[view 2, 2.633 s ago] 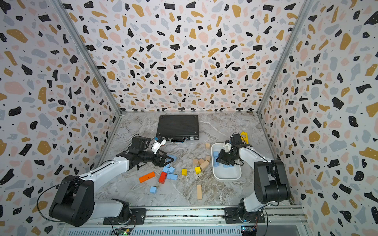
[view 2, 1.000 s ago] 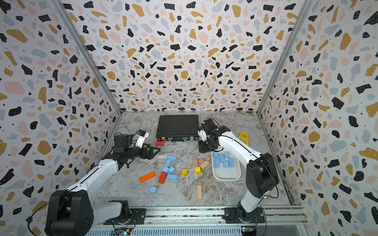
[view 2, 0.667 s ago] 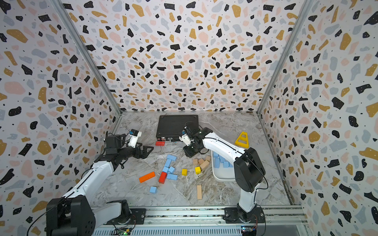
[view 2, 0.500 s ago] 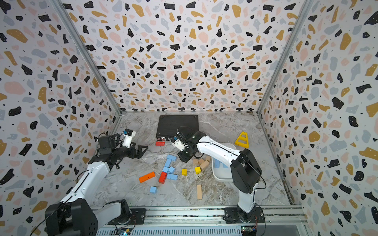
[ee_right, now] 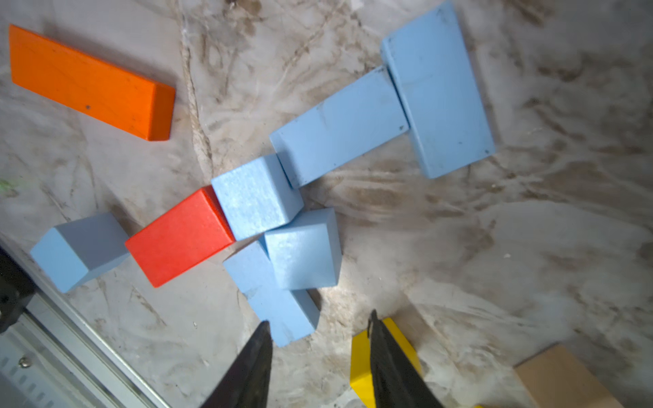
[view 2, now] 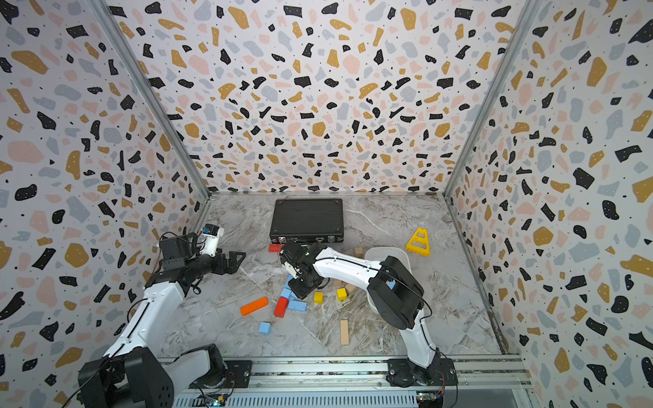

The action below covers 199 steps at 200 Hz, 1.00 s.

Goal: Pick out the blue building blocks
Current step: Pick up the building block from the center of the board.

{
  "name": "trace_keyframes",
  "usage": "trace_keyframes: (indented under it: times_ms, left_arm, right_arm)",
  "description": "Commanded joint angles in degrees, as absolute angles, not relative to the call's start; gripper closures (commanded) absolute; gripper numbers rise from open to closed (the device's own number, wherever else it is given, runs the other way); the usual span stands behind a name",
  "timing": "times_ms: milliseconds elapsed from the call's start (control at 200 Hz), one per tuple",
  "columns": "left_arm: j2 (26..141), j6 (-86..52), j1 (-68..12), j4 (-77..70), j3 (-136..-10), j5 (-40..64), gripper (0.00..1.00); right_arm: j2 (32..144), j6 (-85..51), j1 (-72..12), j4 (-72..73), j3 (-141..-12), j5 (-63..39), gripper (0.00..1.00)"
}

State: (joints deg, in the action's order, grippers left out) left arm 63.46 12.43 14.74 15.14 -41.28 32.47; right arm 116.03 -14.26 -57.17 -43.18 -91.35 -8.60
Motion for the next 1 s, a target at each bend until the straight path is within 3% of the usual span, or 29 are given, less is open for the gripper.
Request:
trace_keyframes:
  times_ms: [0, 546, 651, 816, 991]
  left_arm:
    - [63.29, 11.52, 15.00, 13.36, -41.21, 33.59, 0.00]
    - [63.28, 10.96, 14.97, 13.58, -41.13, 35.95, 0.00]
    - [63.35, 10.95, 14.99, 13.50, -41.03, 36.28, 0.00]
    - [63.54, 10.71, 14.98, 13.01, -40.61, 38.33, 0.00]
    - [63.63, 10.39, 14.96, 12.66, -40.34, 39.09, 0.00]
  right_arm:
    - [116.52, -16.17, -57.89, -42.98, -94.50, -7.18, 0.52]
    - [121.27, -14.13, -58.54, -43.43, -97.39, -4.24, 0.51]
    - [121.39, -13.97, -58.59, -42.74, -97.41, -4.04, 0.55]
    - [121.14, -13.71, -58.61, -42.03, -97.53, -4.15, 0.73]
    - [120.93, -13.71, -58.61, -42.21, -97.40, -4.14, 0.75]
